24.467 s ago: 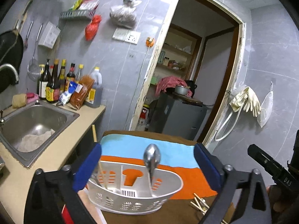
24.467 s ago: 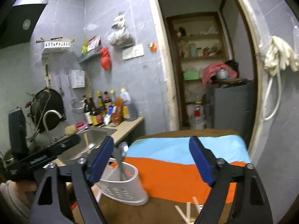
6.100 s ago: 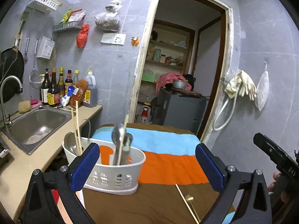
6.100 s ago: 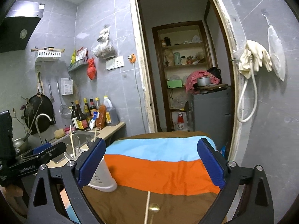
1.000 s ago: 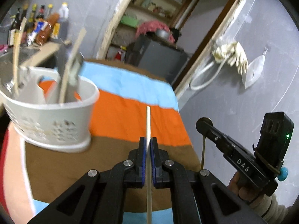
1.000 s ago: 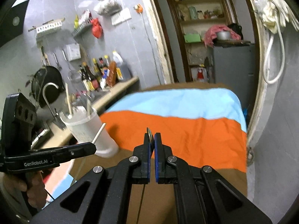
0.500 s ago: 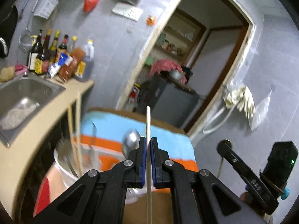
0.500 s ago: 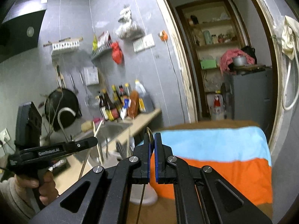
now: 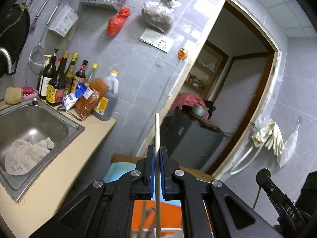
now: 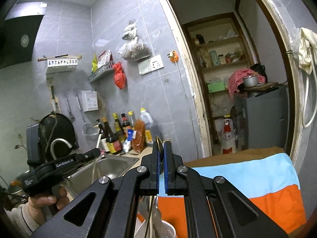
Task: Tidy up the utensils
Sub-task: 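Lift the chopstick with the left gripper while the right gripper carries the gold spoon to the caddy, then lower the chopstick into the caddy with the left gripper while the right gripper lowers the spoon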
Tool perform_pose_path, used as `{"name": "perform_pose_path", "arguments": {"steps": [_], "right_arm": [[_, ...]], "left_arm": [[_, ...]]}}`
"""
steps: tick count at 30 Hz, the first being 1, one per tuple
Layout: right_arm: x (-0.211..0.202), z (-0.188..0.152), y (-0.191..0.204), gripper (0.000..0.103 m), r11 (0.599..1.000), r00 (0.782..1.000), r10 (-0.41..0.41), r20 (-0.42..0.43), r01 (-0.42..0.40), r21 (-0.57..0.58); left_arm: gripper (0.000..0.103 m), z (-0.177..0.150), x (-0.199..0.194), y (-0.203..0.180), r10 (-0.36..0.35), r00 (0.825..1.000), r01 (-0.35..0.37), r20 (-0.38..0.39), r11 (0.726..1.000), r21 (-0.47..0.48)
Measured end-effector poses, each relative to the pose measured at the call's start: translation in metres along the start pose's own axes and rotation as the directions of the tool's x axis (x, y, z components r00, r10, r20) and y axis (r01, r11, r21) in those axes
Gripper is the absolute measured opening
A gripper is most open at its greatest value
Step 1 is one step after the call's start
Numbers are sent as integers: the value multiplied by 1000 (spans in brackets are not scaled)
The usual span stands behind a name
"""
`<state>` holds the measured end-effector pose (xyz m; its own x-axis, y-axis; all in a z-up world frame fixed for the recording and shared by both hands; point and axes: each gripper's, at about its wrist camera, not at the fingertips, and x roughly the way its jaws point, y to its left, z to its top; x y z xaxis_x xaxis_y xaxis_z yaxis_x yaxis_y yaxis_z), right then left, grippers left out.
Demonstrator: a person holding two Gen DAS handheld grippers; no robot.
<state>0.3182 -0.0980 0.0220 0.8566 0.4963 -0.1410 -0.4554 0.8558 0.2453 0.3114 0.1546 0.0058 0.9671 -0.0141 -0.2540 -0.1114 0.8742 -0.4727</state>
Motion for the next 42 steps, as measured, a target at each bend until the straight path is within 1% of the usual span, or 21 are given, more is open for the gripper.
{"name": "perform_pose_path", "arguments": {"steps": [2,4,8,12,14,18,25,33,39,42], "right_arm": [[4,-3,3,3,999,999,-33,23,33,-6],[8,-5,6,3,998,997,-59,46,59,2],[16,-10,4,3,996,993,-91,76,89,28],[27,-22,3,3,993,991,-113,64,110,47],[30,-28,4,3,993,992,-116,58,114,38],[33,-41,7,3,993,993,-116,37,117,-2],[32,-54,15,3,991,994,-113,2,113,-75],[26,-61,10,3,991,993,-116,-24,114,-76],[24,-63,5,3,992,994,-108,-30,106,-61],[22,-65,4,3,994,995,-95,-38,93,-55]], "left_arm": [[5,-3,3,7,8,1000,-8,14,1000,-23],[5,-8,2,10,12,999,-11,45,999,-32],[5,-17,3,9,30,996,-31,85,1000,0],[5,-27,0,7,46,993,-49,110,999,24],[5,-32,-3,8,57,991,-61,123,998,26],[5,-39,-10,8,104,982,-109,157,994,27],[5,-45,-16,15,133,975,-134,180,991,-11],[5,-56,-17,10,176,959,-177,222,984,-13],[5,-64,-22,1,188,954,-206,232,977,55],[5,-66,-26,-4,190,956,-213,223,973,86]]}}
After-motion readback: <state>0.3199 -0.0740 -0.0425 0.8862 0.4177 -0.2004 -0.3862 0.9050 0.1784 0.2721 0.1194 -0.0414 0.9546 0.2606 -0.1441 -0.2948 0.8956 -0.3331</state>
